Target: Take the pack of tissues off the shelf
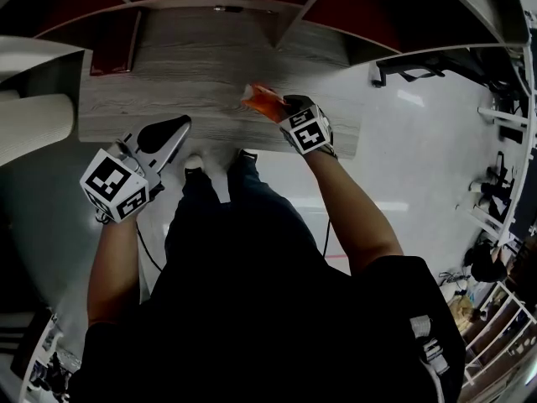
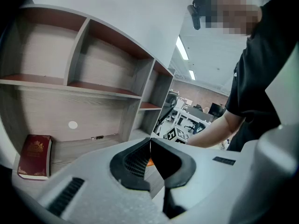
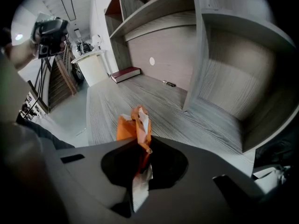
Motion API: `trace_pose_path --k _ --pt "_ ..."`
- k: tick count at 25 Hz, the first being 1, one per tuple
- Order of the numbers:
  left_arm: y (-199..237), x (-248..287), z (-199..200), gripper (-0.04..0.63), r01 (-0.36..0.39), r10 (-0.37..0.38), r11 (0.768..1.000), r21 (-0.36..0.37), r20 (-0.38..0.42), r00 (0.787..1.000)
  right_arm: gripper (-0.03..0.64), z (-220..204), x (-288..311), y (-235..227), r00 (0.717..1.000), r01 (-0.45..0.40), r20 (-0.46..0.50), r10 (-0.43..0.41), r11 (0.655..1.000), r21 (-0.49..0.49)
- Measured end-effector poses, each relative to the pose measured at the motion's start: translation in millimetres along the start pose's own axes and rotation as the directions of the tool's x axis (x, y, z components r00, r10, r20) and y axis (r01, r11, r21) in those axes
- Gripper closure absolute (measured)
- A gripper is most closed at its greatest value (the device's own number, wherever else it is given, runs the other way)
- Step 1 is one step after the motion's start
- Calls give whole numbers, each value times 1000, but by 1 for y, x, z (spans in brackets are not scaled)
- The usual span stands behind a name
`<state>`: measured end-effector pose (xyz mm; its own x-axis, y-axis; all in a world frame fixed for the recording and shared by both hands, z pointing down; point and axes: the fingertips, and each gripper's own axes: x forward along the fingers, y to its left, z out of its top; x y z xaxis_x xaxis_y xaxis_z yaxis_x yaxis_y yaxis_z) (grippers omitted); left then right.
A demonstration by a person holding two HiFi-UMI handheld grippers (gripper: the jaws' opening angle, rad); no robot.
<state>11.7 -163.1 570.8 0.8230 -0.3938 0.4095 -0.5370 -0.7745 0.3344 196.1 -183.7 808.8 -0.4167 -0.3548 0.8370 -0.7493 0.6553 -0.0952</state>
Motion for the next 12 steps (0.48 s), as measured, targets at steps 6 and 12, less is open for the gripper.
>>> trace_pose_path --k 6,12 --pt "-1 -2 -4 577 2 -2 1000 4 6 1000 602 0 2 3 1000 2 1 -2 1000 -9" --pt "-3 -3 -5 577 -2 2 1000 -6 5 1000 601 4 2 3 1000 -8 5 8 999 -36"
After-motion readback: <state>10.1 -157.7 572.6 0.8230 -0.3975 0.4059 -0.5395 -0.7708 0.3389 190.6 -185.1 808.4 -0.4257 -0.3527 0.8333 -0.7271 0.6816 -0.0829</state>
